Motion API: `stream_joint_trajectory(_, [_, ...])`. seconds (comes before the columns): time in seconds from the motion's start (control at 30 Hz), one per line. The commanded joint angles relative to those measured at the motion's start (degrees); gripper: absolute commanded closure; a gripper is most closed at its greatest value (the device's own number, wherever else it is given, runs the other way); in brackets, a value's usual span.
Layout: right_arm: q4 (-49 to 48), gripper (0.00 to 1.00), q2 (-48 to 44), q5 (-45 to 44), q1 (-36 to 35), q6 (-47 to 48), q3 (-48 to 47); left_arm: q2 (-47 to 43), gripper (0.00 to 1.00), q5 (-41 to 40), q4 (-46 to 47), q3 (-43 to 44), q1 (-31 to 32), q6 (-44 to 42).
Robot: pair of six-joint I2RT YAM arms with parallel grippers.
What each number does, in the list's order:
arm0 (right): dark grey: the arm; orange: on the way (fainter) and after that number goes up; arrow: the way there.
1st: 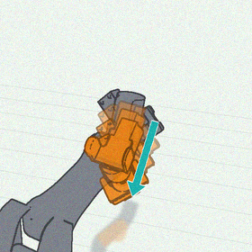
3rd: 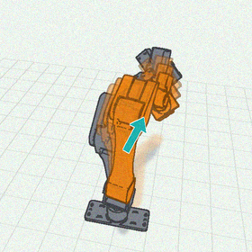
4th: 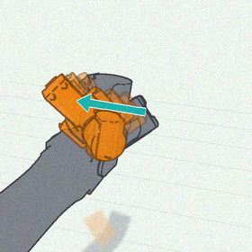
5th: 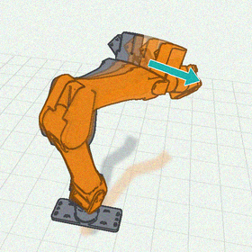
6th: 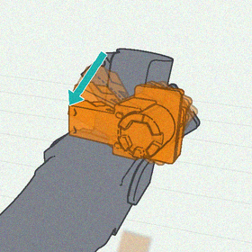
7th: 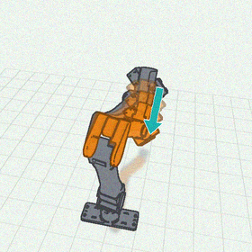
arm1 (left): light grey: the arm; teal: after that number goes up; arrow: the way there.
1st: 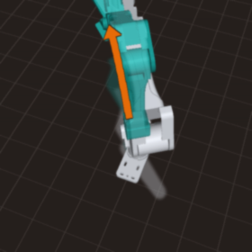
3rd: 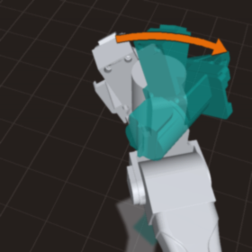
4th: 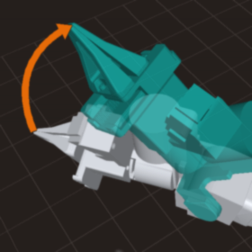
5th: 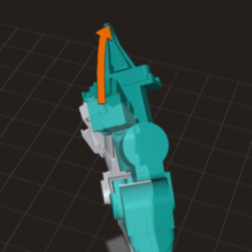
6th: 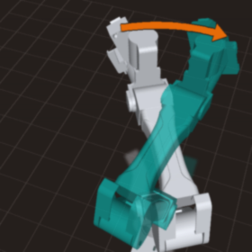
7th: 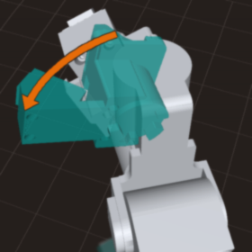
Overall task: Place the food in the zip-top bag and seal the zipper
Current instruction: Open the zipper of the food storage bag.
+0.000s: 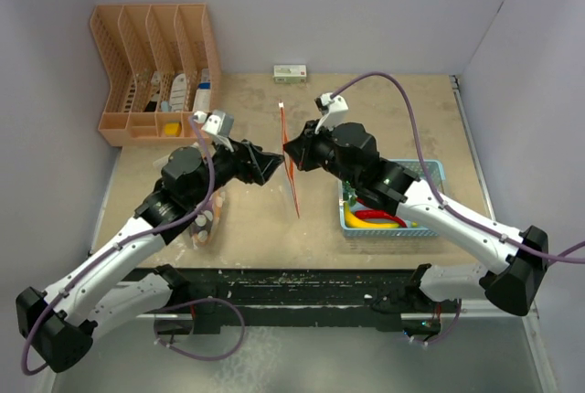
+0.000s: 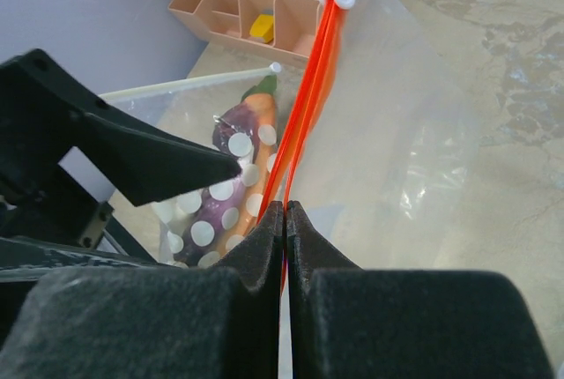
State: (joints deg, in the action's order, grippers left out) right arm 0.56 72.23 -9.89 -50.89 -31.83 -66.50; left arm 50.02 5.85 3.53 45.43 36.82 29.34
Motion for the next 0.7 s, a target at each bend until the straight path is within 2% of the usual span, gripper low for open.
stream_joint_trajectory(0.0, [-1.4, 1.00, -0.3, -1.3, -0.2, 1.5, -1.3, 2.1, 0.22, 3.7, 4.3, 3.1, 0.0, 5.1])
stream_joint_trajectory(0.23, [-1.6, 1.00, 0.9, -1.0, -0.3, 1.9, -1.7, 4.0, 0.25, 5.7, 7.2, 1.5, 0.0, 8.6])
stream_joint_trajectory(0.67, [-0.9, 1.00, 0.8, -2.2, -0.4, 1.6, -2.7, 6.5, 0.35, 7.7, 9.4, -0.2, 0.0, 9.9])
